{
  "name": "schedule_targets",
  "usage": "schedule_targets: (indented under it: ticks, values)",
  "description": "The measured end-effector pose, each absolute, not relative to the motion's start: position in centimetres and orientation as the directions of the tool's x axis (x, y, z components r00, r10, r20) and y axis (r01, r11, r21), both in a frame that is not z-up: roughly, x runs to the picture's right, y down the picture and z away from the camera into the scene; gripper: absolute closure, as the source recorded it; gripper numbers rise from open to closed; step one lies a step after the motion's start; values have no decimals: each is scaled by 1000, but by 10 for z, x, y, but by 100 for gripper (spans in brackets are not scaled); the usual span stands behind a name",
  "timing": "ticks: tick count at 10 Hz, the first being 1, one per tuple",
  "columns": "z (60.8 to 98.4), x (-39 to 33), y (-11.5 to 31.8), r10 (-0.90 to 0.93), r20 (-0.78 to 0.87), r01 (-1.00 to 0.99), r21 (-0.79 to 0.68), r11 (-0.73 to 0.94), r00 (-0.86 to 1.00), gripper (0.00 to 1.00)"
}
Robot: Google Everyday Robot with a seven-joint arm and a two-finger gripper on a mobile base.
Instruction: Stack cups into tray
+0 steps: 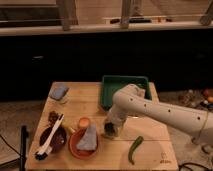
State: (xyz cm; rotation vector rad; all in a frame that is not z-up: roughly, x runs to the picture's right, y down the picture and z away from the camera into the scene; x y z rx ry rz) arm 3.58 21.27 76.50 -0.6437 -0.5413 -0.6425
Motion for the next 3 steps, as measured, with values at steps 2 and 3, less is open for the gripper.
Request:
schedule_targets:
  ticks: [2,3]
  values:
    - [762,37,208,-377,631,688,-363,628,678,100]
    - [759,37,204,-381,630,688,-358,631,677,100]
